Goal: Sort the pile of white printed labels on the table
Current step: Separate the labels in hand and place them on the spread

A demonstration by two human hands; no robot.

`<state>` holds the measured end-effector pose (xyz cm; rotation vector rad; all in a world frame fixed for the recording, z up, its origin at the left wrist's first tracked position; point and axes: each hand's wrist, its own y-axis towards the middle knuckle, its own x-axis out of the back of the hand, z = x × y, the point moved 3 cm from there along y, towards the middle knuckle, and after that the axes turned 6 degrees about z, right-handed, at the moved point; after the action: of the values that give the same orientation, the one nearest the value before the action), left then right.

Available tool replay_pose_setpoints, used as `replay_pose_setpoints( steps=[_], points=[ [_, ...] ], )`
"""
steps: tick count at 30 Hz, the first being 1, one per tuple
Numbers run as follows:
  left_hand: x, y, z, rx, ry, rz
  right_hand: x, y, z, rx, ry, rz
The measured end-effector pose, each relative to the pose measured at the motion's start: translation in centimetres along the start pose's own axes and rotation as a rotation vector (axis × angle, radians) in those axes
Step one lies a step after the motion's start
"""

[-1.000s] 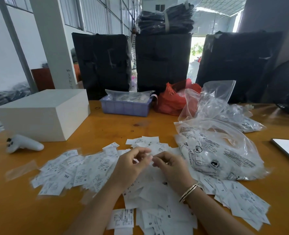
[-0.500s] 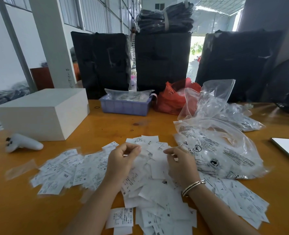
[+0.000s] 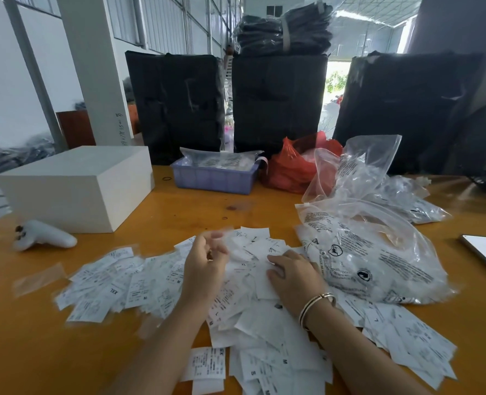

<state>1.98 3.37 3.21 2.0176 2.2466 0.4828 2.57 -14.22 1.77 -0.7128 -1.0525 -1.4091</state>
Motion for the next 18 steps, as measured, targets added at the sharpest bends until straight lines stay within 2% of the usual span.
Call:
replay_pose_setpoints(
  steps=[3,7,10,12,14,18],
  points=[
    [0.1,0.0,0.1,0.03,-0.03,-0.021,-0.3,0.2,-0.1,-0.025,0.079,0.0],
    [0.2,0.2,0.3,0.132,-0.154,-0.029,-0.8,0.5,0.3,-0.044,-0.05,0.052],
    [0.2,0.2,0.3,0.156,-0.245,-0.023,-0.9,0.4,0.9,0.009,-0.094,0.02],
    [0.2,0.1,0.3,0.193,-0.312,-0.023,-0.5,0.3,1.2,0.051,-0.142,-0.055],
    [0.2,0.0,0.4,0.226,-0.353,-0.027,0.2,0.1,1.4,0.081,-0.066,-0.182],
    [0.2,0.0,0.0,0.24,-0.367,-0.019,1.5,-0.8,1.0,0.067,0.39,-0.481]
  ],
)
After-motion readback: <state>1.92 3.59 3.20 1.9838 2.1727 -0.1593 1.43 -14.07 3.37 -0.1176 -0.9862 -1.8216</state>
